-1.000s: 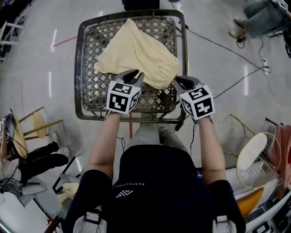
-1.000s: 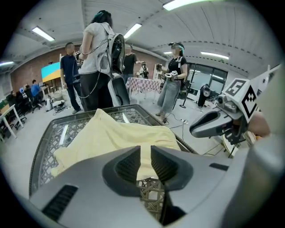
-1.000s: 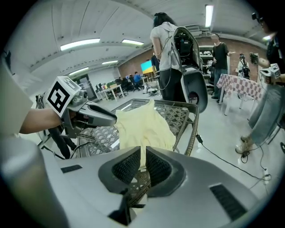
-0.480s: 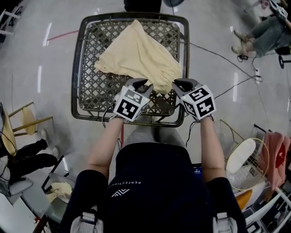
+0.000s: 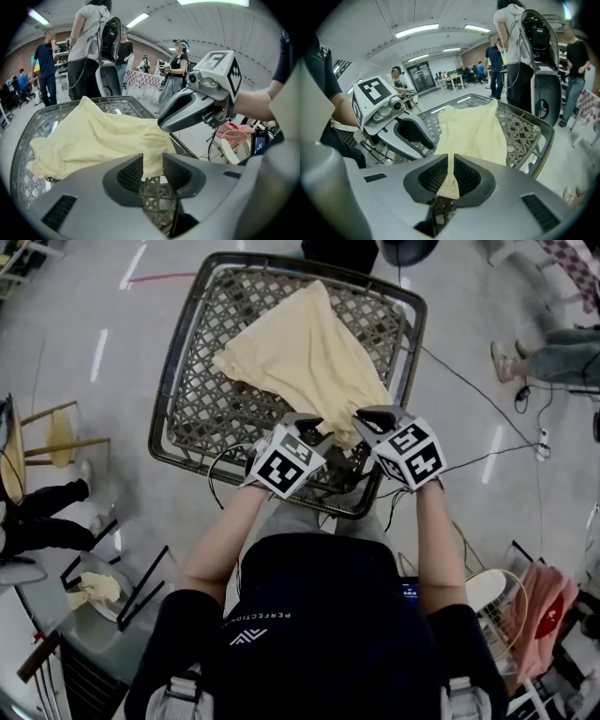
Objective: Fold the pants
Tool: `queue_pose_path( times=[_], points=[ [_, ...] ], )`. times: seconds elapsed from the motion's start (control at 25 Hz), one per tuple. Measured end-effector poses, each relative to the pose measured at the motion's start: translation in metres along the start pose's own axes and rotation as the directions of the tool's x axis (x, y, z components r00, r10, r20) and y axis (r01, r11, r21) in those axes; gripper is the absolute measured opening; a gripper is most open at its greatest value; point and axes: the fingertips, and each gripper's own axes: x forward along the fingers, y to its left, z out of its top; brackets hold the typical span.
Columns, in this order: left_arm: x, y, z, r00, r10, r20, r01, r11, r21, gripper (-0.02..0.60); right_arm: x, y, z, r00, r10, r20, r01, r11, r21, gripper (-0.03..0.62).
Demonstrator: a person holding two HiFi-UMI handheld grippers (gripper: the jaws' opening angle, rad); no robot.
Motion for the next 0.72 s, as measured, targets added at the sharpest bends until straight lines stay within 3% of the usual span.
queue_pose_path(
  times=[0.28,0.56,0.72],
  points=[
    [0.023,-0.018,0.002,0.996,0.084,0.004,-0.082,0.983,-0.164,0.150,-0.009,-0.015,-0.019,0.976,0.196,-0.098,-0.211,0.960,-0.182,0.041],
    [0.036,-0.027,0.000,0.984,0.176,0.008,-0.167,0.950,-0.265,0.144,-0.013,-0.025,-0.042,0.935,0.283,-0.216,-0.343,0.879,-0.330,0.048],
    [0.036,-0.032,-0.003,0.982,0.190,0.001,-0.181,0.937,-0.300,0.152,-0.013,-0.021,-0.044,0.902,0.329,-0.281,-0.419,0.825,-0.379,0.146]
  ],
)
